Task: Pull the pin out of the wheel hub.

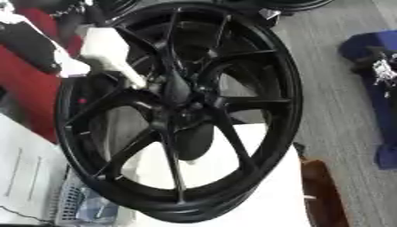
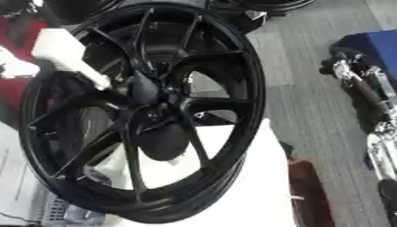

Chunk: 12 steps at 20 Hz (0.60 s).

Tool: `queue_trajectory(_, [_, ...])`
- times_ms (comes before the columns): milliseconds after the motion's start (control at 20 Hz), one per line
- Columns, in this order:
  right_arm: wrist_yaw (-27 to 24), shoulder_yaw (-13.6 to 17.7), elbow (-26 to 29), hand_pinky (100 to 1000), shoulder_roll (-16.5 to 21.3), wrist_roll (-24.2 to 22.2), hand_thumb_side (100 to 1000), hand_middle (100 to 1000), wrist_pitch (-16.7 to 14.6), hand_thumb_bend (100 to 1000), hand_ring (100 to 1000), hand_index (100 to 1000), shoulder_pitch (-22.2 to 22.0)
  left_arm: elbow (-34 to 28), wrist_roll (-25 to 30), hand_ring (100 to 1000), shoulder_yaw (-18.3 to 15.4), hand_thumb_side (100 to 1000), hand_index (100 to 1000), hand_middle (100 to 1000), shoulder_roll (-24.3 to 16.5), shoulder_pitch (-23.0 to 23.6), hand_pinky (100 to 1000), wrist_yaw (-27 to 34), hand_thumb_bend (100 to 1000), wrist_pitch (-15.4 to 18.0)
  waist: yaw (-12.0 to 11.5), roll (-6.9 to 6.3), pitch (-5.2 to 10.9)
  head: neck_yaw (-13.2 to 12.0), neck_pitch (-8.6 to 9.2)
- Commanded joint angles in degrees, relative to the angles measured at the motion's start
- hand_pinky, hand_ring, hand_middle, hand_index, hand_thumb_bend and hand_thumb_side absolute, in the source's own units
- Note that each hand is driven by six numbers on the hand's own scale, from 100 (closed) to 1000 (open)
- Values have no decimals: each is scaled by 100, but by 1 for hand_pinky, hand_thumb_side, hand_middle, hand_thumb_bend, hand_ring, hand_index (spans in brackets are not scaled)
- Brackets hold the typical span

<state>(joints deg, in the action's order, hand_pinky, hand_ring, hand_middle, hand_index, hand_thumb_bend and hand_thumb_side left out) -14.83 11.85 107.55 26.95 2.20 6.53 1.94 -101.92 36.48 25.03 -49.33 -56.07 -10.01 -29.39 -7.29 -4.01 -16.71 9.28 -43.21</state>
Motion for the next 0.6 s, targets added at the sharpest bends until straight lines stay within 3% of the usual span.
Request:
queue_trajectory(50, [2,111,145,970,105,71,521,666,-21,100,753,813,-11,203,-267,380,-605,100,425,206,-464,161,584,45,148,-120,-57,43,113,117,51])
queue_trajectory(400, [9,229,171,970,115,200,513,666,-51,100,753,813,-127,1203,-920,399,-1668,110,466,237,-888,1048,610,-119,131,-453,-249,83,183,328,37])
queue_trajectory(600, [-3,217,180,970,136,199,513,666,-51,100,753,813,-103,1534,-1286,399,-2262,110,466,237,-925,1345,610,48,131,-175,-209,68,174,293,53])
